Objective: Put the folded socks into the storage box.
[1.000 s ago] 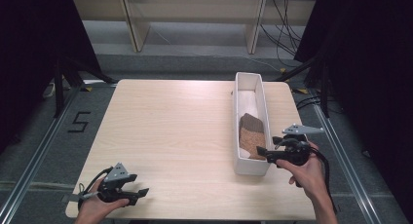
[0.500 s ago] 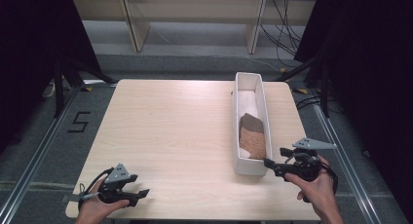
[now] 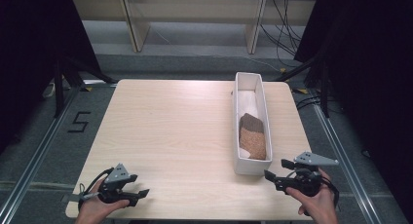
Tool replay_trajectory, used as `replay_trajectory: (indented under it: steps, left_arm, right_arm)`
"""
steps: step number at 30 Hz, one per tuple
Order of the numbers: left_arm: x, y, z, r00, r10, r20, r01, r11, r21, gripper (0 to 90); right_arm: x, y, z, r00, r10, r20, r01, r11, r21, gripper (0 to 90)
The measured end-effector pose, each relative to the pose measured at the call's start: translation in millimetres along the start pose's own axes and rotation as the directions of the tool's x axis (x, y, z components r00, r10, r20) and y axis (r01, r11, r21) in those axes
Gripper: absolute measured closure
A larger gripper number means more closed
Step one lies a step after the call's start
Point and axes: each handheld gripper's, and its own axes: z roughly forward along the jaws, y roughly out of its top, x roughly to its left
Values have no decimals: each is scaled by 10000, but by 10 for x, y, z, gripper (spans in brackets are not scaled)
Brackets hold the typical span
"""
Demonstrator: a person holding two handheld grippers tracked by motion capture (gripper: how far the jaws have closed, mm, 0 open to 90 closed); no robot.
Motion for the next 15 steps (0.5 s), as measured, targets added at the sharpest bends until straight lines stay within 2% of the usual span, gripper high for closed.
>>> replay_trajectory:
  steps: [1,2,4,5,9,13,15]
  left_arm:
    - [0,1,4,10000,19,9,-19,10000,-14,294]
    - [0,1,5,10000,30,7,-30,10000,-2,294]
    - [0,1,6,10000,22,14,-22,10000,4,294]
    - [2,0,8,10000,14,43,-14,10000,15,293]
    - [1,2,-1,10000,25,7,-25,10000,25,293]
    - [2,-3,10,10000,-8,36,8,10000,-16,293]
    - [2,-6,13,10000,13,38,-13,10000,-14,293]
  right_arm:
    - [-8,-36,-18,9992,-355,174,355,9994,52,201]
    - [6,-59,-20,9996,-262,140,261,9996,69,200]
    - [7,-102,-5,9987,-475,195,474,9989,35,199]
    - [24,-128,4,9994,-315,130,314,9995,93,199]
    - [24,-214,48,9987,-485,135,482,9986,209,195]
    - [62,-339,114,9994,-353,-72,356,9983,463,196]
    - [96,-379,130,9996,-266,-7,266,9976,640,198]
